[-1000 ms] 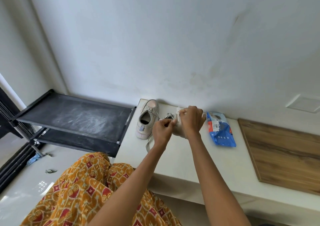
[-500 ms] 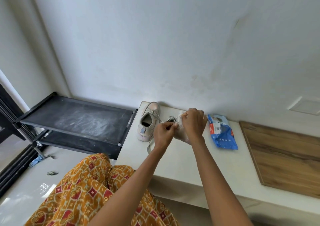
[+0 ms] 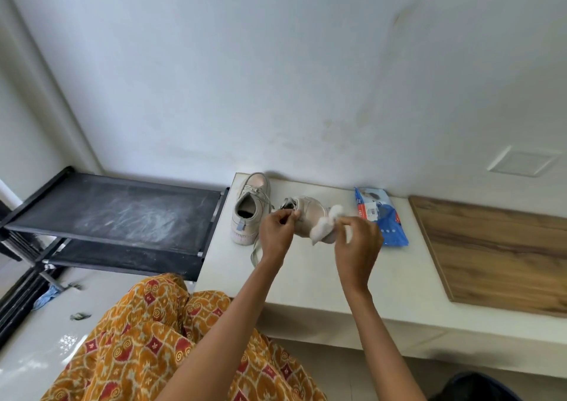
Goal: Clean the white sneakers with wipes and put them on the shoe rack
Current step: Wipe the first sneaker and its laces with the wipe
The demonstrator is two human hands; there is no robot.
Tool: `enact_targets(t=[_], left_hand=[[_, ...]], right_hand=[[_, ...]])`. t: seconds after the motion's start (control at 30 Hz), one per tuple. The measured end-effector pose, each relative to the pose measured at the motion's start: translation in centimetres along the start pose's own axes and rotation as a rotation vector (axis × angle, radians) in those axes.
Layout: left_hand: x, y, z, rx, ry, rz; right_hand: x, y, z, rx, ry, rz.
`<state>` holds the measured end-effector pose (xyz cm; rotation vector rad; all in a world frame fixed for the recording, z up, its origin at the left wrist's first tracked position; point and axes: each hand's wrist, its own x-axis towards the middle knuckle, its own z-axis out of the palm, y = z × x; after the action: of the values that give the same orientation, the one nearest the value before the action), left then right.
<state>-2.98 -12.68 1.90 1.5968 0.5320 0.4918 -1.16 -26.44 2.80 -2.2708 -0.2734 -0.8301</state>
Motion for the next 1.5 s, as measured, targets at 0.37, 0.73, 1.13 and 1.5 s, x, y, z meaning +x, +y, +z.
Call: enact_targets(t=[0.37,0.73,1.13,1.5], left_hand=[[0.8,-0.1,-0.2,0.013,-0.002,0.040],[-0.9,-0.1,0.1,0.124,-0.022,0.052],[-0.7,-0.7,1.4,0.049,-0.049,0.058],[0.1,-0.7,-0.3,-0.004,-0.052,0.027]], right_hand=[[1.7,-1.5,3.0,-0.216,-0.286,-0.302],[3.1,-1.1,2.7,-0.414,-0.527,0.057],[1.4,0.8,2.1,-0.244,-0.303,0.017],[-1.3,0.3,2.4,-0.340,-0.398,-0.257]])
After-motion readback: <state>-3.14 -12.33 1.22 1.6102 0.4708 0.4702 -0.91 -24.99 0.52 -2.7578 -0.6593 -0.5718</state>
